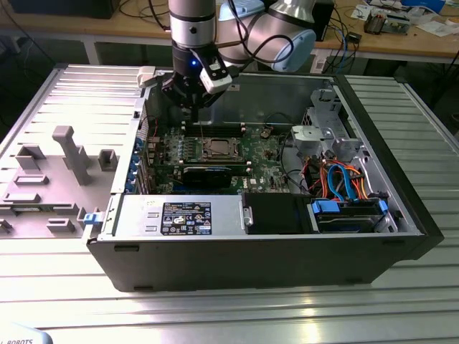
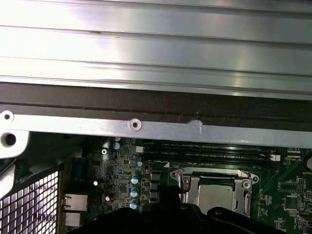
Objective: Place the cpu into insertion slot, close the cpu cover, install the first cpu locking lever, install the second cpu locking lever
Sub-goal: 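Install the first cpu locking lever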
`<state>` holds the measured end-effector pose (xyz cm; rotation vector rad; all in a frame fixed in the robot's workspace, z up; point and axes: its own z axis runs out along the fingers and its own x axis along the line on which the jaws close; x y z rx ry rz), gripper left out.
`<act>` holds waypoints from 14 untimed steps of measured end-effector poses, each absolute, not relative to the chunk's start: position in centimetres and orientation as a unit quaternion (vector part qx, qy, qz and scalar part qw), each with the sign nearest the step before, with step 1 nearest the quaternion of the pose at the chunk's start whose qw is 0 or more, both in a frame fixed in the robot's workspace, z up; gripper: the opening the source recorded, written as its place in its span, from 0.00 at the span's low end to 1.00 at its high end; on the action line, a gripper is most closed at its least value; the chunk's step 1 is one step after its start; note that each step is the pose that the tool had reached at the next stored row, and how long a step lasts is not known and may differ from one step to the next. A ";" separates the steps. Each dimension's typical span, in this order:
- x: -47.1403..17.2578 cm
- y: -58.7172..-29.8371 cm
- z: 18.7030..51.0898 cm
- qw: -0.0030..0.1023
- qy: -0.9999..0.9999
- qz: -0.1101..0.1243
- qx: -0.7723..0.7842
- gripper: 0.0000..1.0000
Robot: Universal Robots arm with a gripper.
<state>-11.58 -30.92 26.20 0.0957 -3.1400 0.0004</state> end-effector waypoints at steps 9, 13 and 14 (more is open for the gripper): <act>-11.2 -30.9 26.2 0.000 -1.000 0.000 0.030 0.11; -11.2 -30.9 26.2 0.000 -1.000 0.000 0.030 0.11; -11.2 -30.9 26.2 0.000 -1.000 0.000 0.030 0.11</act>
